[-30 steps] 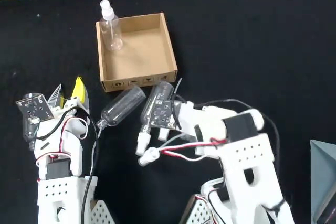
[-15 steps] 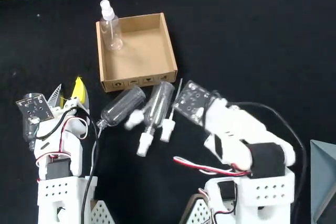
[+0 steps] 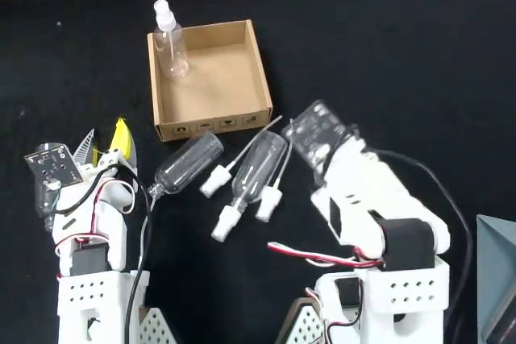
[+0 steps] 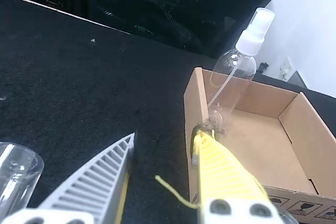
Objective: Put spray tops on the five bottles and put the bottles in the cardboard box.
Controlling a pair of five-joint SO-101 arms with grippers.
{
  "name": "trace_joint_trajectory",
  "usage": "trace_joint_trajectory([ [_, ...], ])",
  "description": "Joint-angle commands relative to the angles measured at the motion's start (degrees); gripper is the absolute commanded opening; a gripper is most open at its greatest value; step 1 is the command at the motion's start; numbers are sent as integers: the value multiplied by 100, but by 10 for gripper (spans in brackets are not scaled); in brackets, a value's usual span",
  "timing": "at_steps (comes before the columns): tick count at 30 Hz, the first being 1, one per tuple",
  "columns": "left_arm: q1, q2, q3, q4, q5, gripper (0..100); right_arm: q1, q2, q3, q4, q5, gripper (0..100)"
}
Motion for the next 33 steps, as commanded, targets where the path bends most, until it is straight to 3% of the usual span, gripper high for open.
trace_joint_trajectory([
  [1, -48, -79, 136, 18, -62, 177, 132, -66, -13, -659, -721, 43],
  [12, -22, -88, 136, 26, -70, 178, 167, -101, 927, -2022, -1301, 44],
  [18, -13, -88, -48, 70, -888, 173, 220, -101, 1226, -2303, -1969, 47],
  [21, 110, -88, -435, 765, -1055, 173, 563, -101, 1429, -2549, -2057, 46],
  [27, 752, -70, -2000, 3077, -1240, 173, 1143, -101, 2000, -3226, -2549, 46],
  [33, 1560, -26, -3134, 4246, -1231, 175, 1169, -101, 2141, -3341, -2831, 46],
])
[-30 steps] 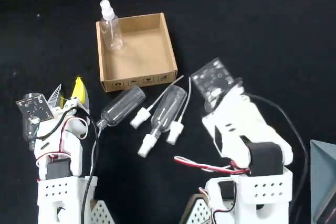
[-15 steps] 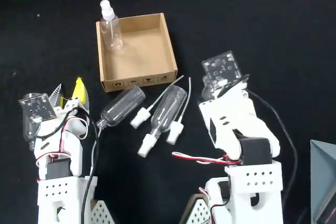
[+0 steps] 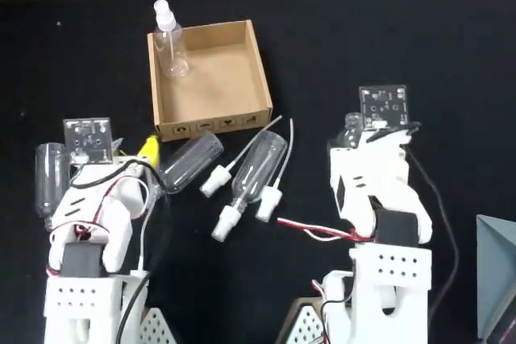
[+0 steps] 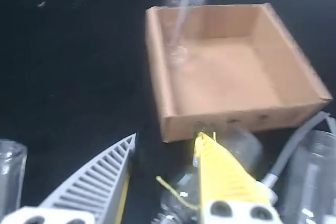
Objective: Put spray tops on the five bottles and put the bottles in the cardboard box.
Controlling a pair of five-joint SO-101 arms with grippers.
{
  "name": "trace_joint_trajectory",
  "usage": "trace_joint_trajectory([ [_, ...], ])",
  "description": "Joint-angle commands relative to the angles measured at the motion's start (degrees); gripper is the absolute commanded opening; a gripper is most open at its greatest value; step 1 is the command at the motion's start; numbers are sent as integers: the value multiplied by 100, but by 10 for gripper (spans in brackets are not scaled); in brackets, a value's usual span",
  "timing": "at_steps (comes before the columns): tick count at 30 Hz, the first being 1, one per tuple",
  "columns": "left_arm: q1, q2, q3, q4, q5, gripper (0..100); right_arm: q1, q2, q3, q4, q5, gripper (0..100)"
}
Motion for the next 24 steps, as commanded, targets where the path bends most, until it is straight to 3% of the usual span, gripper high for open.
trace_joint_trajectory([
  [1, 681, -26, -1024, 730, -70, 175, 149, -110, -22, -193, -193, 46],
  [9, 1851, 149, -1402, 1319, -70, 177, 571, -119, -22, -193, -290, 47],
  [15, 2703, 1284, -1824, 1380, -26, 173, 712, -119, -22, -193, -607, 47],
  [24, 2870, 2453, -2299, 1354, 712, 178, 809, -119, -22, -193, -607, 47],
])
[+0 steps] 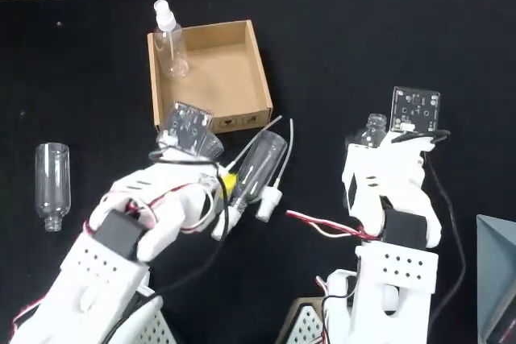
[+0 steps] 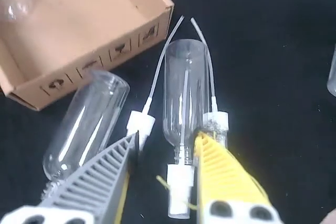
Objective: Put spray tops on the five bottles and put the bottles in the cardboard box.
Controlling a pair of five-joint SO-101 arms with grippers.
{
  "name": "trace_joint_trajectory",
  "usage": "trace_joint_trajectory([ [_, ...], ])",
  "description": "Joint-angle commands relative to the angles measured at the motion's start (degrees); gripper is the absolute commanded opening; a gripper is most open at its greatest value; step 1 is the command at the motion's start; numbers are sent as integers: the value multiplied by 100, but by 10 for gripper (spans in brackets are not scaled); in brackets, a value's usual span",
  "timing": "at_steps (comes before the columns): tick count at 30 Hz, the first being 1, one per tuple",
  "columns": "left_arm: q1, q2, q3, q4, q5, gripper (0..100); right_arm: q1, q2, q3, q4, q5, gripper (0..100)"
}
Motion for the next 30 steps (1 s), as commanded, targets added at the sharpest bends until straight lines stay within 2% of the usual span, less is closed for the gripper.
trace_joint_trajectory([
  [1, 48, 457, -532, -18, 554, 178, 246, -119, -22, -167, -53, 47],
  [8, 84, 1073, -655, -9, 1257, 178, 237, -119, -22, -167, -35, 47],
  [19, 22, 1705, -998, -18, 3218, 173, 237, -119, -13, -167, -18, 47],
  [24, -110, 1767, -945, 9, 4334, 178, 237, -119, -13, -167, -18, 47],
  [27, -321, 1714, -945, 53, 4404, 178, 237, -110, -13, -167, -18, 47],
  [30, -426, 1741, -1095, 448, 4554, 178, 237, -110, -13, -167, -18, 47],
])
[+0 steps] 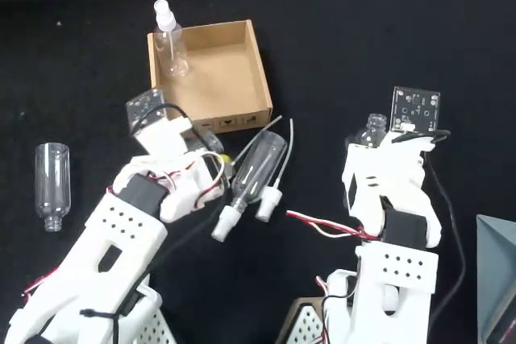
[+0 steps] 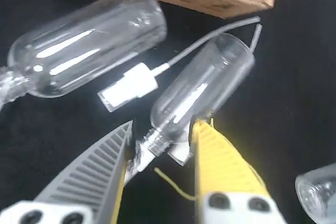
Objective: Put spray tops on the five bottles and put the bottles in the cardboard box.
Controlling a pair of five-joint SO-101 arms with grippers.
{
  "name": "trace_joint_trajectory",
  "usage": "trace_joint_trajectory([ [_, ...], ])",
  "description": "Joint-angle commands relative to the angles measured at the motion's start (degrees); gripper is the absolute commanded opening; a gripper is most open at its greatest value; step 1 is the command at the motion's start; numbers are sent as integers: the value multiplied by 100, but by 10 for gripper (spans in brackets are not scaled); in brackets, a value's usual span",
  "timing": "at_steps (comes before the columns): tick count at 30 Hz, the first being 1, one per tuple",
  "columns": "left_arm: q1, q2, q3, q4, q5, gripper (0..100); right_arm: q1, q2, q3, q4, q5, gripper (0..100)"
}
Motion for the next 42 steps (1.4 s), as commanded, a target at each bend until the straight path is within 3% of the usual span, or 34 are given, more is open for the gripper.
trace_joint_trajectory([
  [1, -198, 18, -549, 527, 299, 178, 237, -110, -13, -167, -18, 47],
  [6, -154, 26, -716, 791, 334, 178, 237, -110, 92, -299, -18, 47],
  [11, 382, 26, -681, 888, 299, 178, 273, -110, 101, -343, -18, 47],
  [20, 593, 35, -497, 1108, -316, 179, 281, -110, 101, -360, -18, 47],
  [30, 1156, 35, -136, 1090, -316, 179, 281, -110, 101, -360, -18, 47],
  [38, 1051, 501, -268, 695, -264, 179, 281, -110, 101, -360, -18, 47],
  [42, 1051, 1292, -673, 448, 273, 179, 281, -110, 101, -360, -18, 47],
])
